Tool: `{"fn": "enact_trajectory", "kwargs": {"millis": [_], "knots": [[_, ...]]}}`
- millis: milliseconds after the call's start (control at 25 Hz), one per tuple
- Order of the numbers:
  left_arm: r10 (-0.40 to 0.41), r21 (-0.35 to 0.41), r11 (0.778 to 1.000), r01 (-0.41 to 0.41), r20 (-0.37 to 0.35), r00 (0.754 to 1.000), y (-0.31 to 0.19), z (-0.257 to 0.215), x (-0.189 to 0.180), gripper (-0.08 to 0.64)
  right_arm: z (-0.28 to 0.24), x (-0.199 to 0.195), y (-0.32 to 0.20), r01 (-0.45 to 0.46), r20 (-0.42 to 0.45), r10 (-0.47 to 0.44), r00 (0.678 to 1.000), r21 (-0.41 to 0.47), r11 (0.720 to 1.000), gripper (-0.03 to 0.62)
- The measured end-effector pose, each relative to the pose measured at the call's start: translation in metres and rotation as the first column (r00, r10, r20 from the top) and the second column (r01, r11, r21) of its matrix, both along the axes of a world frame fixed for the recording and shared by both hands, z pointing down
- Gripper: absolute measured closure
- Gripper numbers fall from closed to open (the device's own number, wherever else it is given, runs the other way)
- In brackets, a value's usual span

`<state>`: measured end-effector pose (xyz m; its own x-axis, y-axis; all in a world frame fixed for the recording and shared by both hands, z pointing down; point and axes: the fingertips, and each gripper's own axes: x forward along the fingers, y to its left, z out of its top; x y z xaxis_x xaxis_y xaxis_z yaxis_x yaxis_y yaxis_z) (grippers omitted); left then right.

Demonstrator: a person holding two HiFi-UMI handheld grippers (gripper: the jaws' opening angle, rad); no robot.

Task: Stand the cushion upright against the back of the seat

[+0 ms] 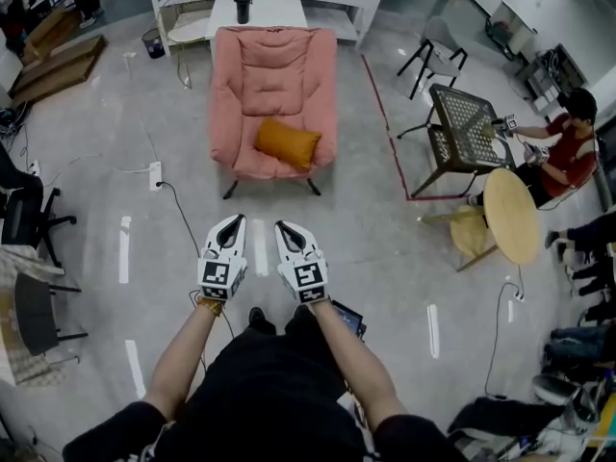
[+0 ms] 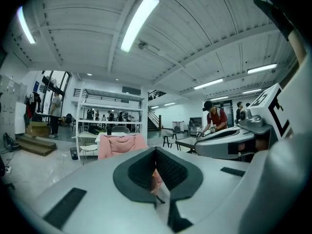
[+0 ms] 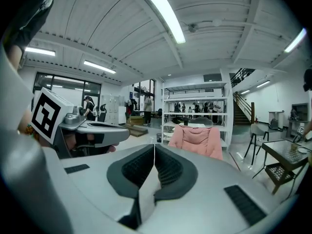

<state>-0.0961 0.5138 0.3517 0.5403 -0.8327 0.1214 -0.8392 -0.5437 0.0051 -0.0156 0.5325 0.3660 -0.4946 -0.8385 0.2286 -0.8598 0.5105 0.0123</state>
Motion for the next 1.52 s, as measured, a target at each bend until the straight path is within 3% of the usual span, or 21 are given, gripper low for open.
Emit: {"fn": "enact_trajectory", "kwargs": {"millis": [320,800,1120,1520], "knots": [[-0.005,-0.011,1.0,0.005,0.032,0.999,-0.042,0.004,0.015,0.548,0.01,0.008,-0.039,0.028,0.012,-0.028,1.0,-0.011,1.0,0.577],[-0.052,-0.054,0.997,0.058,0.098,0.994,-0.122,0.021,0.066,0.548,0.03,0.069,-0.127,0.092,0.044,-0.089,0.995,-0.06,0.994,0.577],[-0.064,-0.074,0.995,0.07,0.08,0.995,-0.179,0.038,0.051,0.548,0.048,0.066,-0.176,0.081,0.028,-0.079,0.996,-0.095,0.992,0.577],[-0.021,-0.105,0.994,0.023,0.026,0.999,-0.265,0.055,0.012,0.548,0.052,0.026,-0.258,0.035,-0.024,-0.038,0.999,-0.122,0.992,0.577]]}}
